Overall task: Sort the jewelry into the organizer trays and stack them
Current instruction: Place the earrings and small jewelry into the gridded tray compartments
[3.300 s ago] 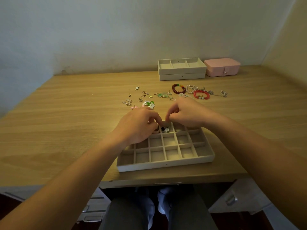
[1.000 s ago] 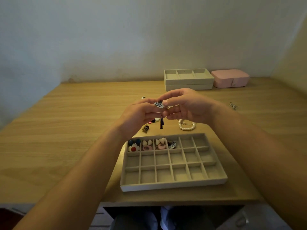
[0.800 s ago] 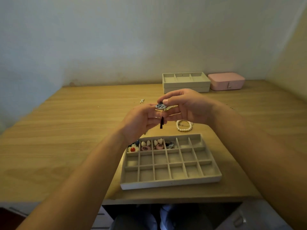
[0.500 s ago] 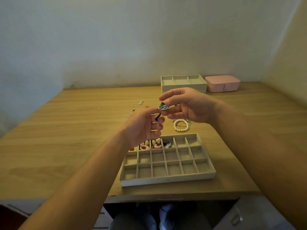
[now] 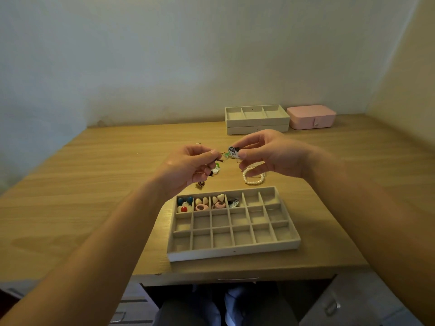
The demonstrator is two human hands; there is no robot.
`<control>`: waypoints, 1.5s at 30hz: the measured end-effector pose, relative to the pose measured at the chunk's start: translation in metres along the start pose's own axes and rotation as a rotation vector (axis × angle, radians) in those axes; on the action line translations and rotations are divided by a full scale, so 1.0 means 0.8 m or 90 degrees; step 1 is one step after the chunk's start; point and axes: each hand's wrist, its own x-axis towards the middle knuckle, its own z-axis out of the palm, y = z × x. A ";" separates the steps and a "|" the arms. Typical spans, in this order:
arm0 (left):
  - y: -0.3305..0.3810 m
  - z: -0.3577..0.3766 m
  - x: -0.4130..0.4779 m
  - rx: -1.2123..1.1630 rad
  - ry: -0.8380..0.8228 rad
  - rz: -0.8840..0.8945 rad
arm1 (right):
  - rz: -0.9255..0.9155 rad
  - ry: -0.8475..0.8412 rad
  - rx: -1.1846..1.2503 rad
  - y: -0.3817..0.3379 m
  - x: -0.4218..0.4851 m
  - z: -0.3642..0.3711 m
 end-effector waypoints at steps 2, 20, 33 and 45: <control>-0.001 0.002 -0.001 0.058 -0.014 -0.025 | -0.017 0.025 0.004 0.001 0.001 -0.001; -0.004 0.043 -0.005 -0.056 0.023 -0.001 | -0.049 0.034 -0.039 0.005 0.005 0.008; -0.005 0.033 -0.007 0.164 0.068 0.008 | -0.011 0.021 0.096 0.015 0.011 0.015; -0.005 0.040 -0.017 -0.047 -0.015 -0.072 | -0.016 0.062 -0.059 0.017 0.008 0.011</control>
